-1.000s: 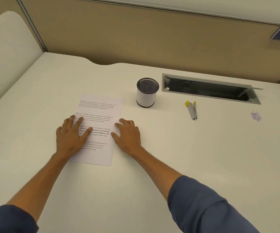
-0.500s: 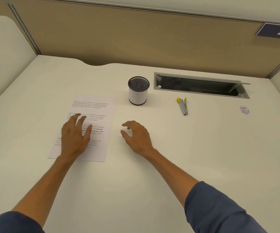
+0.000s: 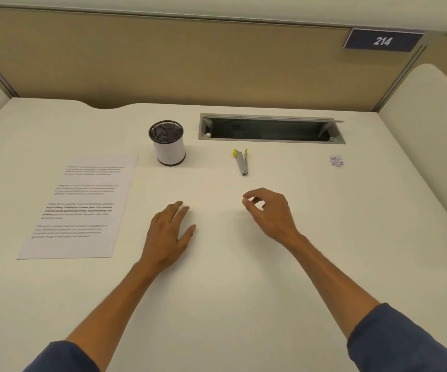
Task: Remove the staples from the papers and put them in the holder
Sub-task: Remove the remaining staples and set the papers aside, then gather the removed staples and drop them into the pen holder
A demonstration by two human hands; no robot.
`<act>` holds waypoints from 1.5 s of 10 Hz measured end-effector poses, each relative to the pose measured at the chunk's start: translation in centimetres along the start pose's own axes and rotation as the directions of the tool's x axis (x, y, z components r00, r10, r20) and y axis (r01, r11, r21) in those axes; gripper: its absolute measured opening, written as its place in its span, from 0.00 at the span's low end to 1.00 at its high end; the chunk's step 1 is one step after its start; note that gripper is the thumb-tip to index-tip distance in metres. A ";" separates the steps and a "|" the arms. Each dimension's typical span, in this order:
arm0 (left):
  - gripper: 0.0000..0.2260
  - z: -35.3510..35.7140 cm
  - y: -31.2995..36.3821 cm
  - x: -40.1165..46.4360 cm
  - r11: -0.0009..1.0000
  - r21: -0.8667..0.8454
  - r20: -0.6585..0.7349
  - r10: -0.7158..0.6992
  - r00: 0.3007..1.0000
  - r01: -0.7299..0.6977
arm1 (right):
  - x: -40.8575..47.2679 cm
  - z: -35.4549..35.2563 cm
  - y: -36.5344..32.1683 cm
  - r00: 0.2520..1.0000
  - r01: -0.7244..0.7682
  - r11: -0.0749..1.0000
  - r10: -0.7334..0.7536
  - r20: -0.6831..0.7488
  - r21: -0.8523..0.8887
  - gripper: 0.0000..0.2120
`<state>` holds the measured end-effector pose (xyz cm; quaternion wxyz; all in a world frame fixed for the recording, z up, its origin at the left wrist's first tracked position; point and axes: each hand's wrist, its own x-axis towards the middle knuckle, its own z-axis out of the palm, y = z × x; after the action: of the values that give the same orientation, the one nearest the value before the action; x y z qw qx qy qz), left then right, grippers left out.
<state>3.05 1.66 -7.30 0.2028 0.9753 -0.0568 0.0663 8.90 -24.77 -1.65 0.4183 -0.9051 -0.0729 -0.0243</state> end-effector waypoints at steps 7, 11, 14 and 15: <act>0.33 6.1 7.9 5.9 0.990 0.130 0.093 -0.059 0.994 0.047 | 9.7 -16.1 16.3 0.980 -0.190 0.883 0.142 -0.143 -0.428 0.20; 0.29 6.7 8.1 5.9 0.988 0.143 0.041 -0.071 0.997 0.064 | 16.2 -18.9 18.9 0.954 -0.005 0.684 0.222 0.202 -0.730 0.26; 0.29 6.7 8.2 6.0 0.986 0.153 0.048 -0.074 0.996 0.066 | 17.7 -18.3 19.5 0.971 0.058 0.704 0.125 0.204 -0.708 0.16; 0.29 6.7 8.1 6.0 0.986 0.154 0.049 -0.076 0.996 0.068 | 17.8 -18.3 19.4 0.978 0.063 0.722 0.095 0.188 -0.690 0.13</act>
<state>8.55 -8.97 -9.33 0.1283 0.9908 -0.0219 0.0364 29.75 -49.09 -2.57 0.0404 -0.9935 -0.0946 0.0496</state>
